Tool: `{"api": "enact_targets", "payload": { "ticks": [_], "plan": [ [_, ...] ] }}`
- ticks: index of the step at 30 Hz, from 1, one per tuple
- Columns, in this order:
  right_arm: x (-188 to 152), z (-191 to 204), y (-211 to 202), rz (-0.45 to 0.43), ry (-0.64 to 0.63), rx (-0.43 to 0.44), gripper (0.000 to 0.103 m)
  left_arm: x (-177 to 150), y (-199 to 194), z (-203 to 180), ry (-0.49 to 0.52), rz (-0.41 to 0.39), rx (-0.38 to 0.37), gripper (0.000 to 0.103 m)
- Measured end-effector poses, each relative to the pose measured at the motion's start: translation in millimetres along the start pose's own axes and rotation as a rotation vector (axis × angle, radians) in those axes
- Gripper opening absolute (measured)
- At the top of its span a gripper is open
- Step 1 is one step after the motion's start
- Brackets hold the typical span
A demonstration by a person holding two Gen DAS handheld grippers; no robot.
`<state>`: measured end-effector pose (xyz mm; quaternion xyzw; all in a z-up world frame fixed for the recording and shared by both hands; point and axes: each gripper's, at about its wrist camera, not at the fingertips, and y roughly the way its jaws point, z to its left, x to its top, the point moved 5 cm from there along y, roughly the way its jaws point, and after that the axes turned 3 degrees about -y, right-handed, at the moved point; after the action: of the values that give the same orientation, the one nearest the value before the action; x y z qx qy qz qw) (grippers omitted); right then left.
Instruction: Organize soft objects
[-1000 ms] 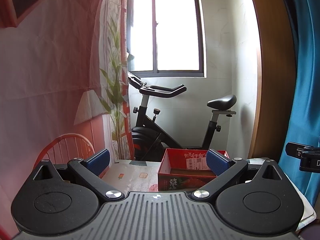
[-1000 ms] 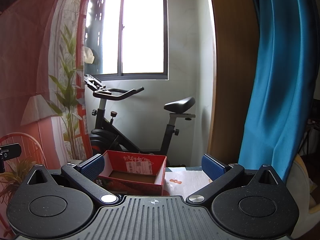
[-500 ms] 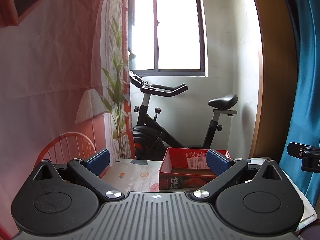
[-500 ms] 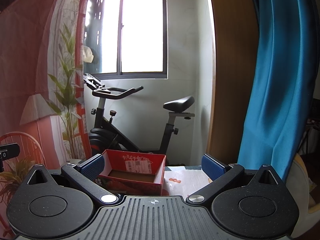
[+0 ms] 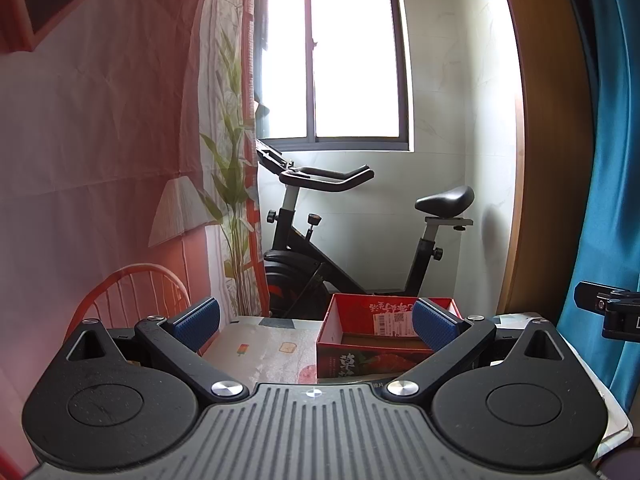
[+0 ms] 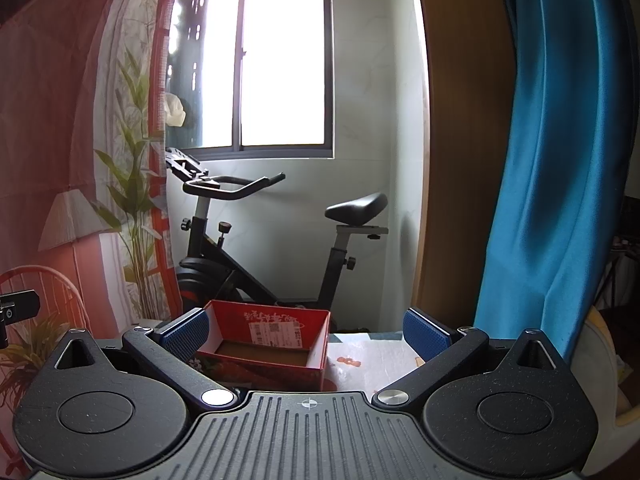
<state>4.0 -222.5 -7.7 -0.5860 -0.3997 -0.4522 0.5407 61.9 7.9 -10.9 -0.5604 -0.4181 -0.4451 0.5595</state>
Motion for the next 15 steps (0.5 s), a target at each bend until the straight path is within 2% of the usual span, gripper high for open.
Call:
{"api": "enact_targets", "payload": {
  "ticks": [15],
  "plan": [
    [0.0, -0.4, 0.5, 0.001, 0.001, 0.0, 0.103, -0.8, 0.1, -1.0, 0.0, 0.001, 0.0, 0.103]
  ]
}}
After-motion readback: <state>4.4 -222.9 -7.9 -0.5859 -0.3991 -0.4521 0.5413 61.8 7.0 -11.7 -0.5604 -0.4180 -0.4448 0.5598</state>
